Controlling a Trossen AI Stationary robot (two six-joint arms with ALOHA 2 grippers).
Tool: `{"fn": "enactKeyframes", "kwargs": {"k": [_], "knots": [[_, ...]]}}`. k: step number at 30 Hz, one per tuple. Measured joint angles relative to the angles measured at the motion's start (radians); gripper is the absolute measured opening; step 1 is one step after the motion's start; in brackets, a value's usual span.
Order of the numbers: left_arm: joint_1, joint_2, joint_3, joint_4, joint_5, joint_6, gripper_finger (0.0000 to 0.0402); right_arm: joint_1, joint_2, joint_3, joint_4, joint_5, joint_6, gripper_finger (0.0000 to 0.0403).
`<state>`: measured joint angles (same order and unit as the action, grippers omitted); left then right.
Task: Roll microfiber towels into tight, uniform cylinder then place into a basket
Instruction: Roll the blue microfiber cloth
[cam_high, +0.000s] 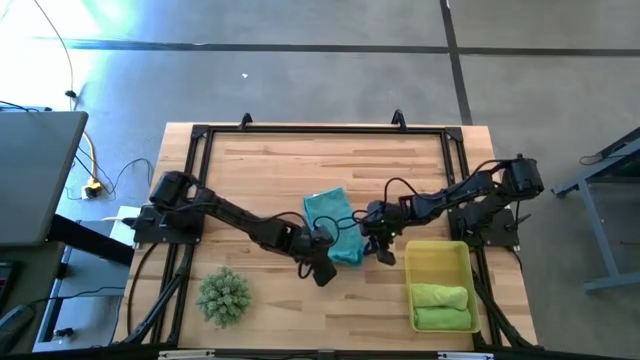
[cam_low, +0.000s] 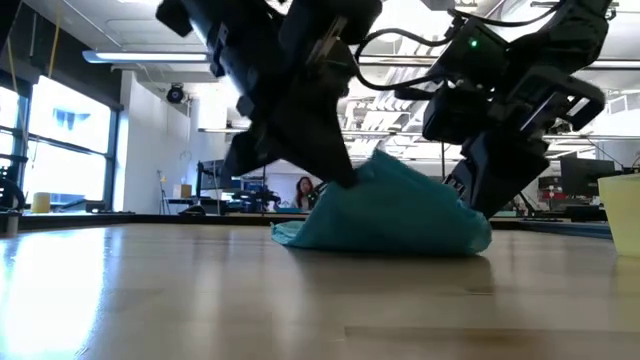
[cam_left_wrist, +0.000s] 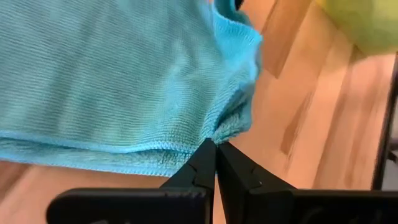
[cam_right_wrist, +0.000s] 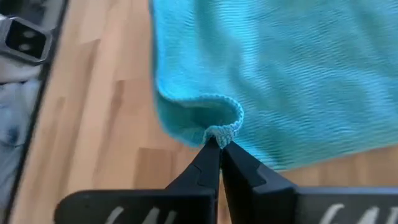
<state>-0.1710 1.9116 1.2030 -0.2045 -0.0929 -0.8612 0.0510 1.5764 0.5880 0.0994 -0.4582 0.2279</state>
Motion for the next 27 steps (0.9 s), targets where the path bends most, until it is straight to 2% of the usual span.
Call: {"fn": "enactKeyframes", "kwargs": {"k": [6, 11, 13, 21, 27], "knots": [[-0.022, -0.001, 0.0, -0.051, -0.028, -0.059, 0.0001, 0.0, 0.0, 0.0, 0.001, 0.167, -0.004, 0.0], [-0.033, 0.012, 0.0, -0.145, -0.098, -0.159, 0.0001, 0.0, 0.0, 0.0, 0.002, 0.219, -0.023, 0.0], [-0.034, 0.016, -0.002, -0.182, -0.133, -0.196, 0.0001, 0.0, 0.0, 0.0, 0.003, 0.221, -0.026, 0.0], [-0.033, 0.029, -0.001, -0.191, -0.156, -0.229, 0.0001, 0.0, 0.0, 0.001, 0.017, 0.222, -0.078, 0.0007], [-0.033, 0.032, -0.001, -0.195, -0.179, -0.236, 0.0001, 0.0, -0.006, 0.001, 0.027, 0.222, -0.124, 0.0065]]}}
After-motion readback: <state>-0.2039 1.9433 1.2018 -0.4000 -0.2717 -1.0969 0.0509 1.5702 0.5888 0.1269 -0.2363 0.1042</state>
